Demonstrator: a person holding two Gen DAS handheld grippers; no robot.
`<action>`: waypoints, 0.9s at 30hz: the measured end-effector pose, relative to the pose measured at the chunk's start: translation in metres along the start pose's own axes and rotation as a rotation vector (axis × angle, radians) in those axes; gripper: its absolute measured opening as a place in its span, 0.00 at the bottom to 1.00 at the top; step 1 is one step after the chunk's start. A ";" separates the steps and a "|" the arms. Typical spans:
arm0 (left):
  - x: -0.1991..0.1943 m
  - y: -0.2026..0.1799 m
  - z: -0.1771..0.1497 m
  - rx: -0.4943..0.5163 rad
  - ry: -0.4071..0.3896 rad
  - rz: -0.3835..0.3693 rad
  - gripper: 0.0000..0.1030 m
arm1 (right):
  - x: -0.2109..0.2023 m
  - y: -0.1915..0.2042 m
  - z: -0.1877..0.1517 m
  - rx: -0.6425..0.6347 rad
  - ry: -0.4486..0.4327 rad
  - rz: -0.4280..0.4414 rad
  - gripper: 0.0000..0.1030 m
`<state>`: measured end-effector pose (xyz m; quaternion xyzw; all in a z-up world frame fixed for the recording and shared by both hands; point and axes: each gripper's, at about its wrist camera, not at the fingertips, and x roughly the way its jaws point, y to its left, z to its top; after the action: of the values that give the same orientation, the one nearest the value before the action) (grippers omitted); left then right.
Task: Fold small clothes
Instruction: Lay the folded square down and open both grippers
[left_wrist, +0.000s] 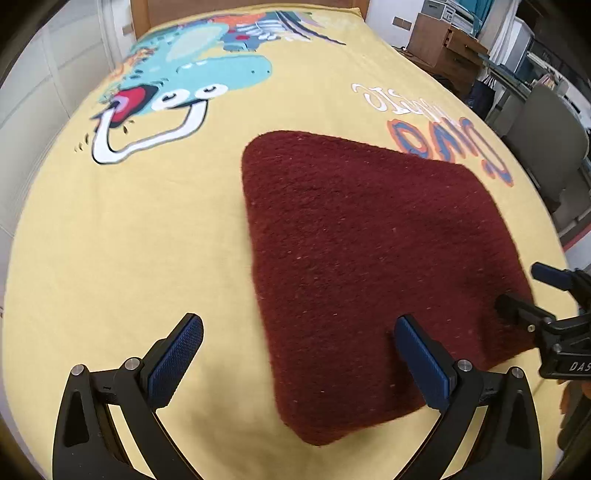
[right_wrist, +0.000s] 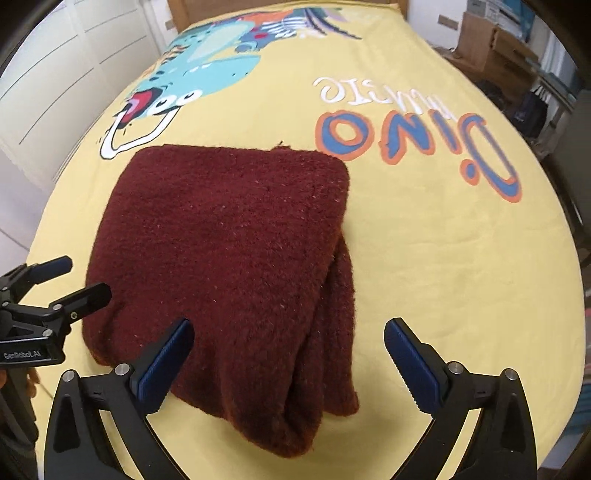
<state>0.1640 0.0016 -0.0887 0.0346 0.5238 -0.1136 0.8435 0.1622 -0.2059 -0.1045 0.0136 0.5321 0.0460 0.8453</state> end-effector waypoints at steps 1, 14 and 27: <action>0.002 -0.002 -0.002 0.004 -0.002 0.012 0.99 | 0.002 -0.003 -0.004 0.002 -0.006 -0.012 1.00; 0.048 0.003 -0.019 -0.062 -0.002 -0.016 1.00 | 0.042 -0.040 -0.027 0.064 0.008 0.035 1.00; 0.010 -0.005 -0.015 -0.036 -0.037 0.023 0.99 | 0.031 -0.043 -0.030 0.105 -0.020 0.076 1.00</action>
<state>0.1542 -0.0018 -0.1041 0.0233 0.5096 -0.0952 0.8548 0.1513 -0.2465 -0.1484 0.0787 0.5246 0.0500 0.8462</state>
